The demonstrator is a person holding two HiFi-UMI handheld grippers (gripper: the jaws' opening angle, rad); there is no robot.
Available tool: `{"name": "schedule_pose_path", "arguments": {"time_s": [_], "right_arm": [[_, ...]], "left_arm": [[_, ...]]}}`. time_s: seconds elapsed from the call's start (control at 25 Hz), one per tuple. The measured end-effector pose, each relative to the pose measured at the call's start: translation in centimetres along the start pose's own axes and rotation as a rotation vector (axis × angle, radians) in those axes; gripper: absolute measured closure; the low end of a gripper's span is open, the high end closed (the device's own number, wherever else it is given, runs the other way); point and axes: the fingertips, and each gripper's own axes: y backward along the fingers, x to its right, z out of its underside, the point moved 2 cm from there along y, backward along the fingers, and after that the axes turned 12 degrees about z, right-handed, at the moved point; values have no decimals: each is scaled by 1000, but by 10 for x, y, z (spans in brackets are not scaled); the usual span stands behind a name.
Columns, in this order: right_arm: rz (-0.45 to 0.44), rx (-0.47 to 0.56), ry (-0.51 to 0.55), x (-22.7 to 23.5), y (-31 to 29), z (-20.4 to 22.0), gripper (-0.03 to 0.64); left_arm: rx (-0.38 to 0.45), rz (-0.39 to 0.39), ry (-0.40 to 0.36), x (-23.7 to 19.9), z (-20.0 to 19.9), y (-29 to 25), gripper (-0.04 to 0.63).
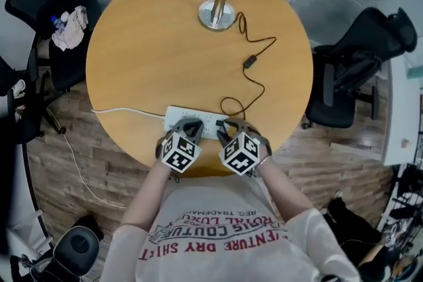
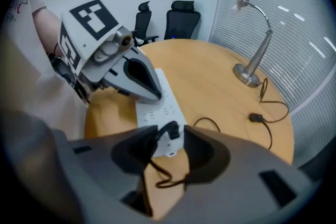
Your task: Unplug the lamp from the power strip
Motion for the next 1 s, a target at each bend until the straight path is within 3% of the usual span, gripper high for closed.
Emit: {"name": "schedule_pose_path", "arguments": {"time_s": [0.12, 0.32, 0.48, 0.8, 1.0], "right_arm": [[-33, -39, 39, -5, -7, 1, 456], [-52, -88, 97, -7, -18, 2, 485], [-28, -117, 179, -5, -27, 4, 529], [-128, -129, 228, -5, -28, 3, 532], [-122, -149, 269, -4, -28, 4, 537]], "left_arm": [[10, -22, 35, -4, 3, 0, 568], [-28, -39, -12, -5, 3, -3, 568], [-34, -20, -5, -6, 3, -6, 568], [-45, 2, 9, -6, 5, -4, 568], [-45, -2, 10, -7, 4, -5, 568]]}}
